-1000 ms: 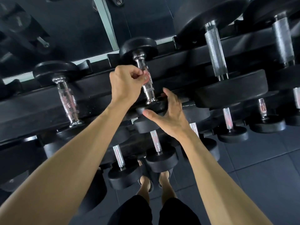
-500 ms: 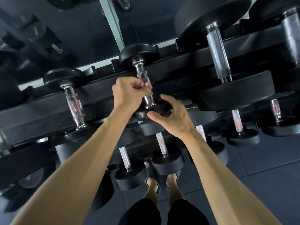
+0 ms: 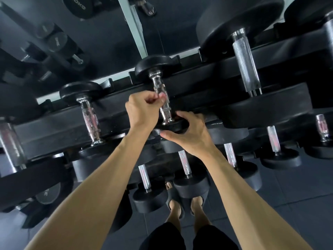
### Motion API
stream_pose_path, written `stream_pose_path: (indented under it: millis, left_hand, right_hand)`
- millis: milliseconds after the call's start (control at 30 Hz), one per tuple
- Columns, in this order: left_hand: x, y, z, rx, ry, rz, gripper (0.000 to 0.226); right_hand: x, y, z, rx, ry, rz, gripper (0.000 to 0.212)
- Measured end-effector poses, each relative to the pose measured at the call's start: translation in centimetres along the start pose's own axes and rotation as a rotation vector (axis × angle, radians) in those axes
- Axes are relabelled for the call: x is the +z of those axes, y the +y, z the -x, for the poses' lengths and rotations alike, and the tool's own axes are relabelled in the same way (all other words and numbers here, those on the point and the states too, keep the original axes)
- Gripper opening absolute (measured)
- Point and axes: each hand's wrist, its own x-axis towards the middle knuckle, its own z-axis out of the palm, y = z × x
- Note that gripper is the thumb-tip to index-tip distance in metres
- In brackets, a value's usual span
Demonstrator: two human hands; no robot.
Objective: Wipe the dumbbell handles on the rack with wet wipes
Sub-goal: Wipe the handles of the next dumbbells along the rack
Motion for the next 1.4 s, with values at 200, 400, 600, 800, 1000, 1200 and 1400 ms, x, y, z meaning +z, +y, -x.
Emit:
stream_pose_path:
  millis: [200,400,600,800,1000,1200,1400]
  left_hand:
    - [1.3,2.1,-3.4,-0.022,0.201,0.222,0.016]
    - [0.2,0.2,-0.2,0.113,-0.008,-0.002,0.017]
    - [2.0,1.6,-3.0,0.237,0.206,0.011,0.007]
    - [-0.2,-0.7,-0.3,0.310,-0.170,-0.290,0.013]
    - [0.2,0.8,-0.9,0.465,-0.072,-0.281,0.010]
    - [-0.6,-0.5,-0.2,0.397,-0.329,-0.464,0.016]
    - [-0.2,0.8,-1.8,0.477,-0.040,-0.387,0.013]
  right_hand:
    - [0.1,1.1,-0.5,-0.023,0.008,-0.045,0.091]
    - [0.3,1.2,-0.9,0.001,0.020,-0.044,0.094]
    - [0.3,1.5,-0.9,-0.019,-0.001,-0.069,0.094]
    - [0.2,1.1,-0.8,-0.025,0.003,-0.074,0.088]
    - [0.5,1.6,-0.8,-0.011,0.000,-0.084,0.095]
    - [0.7,1.6,-0.6,0.007,0.028,-0.141,0.102]
    - [0.8,1.9,0.2,-0.012,0.021,-0.188,0.101]
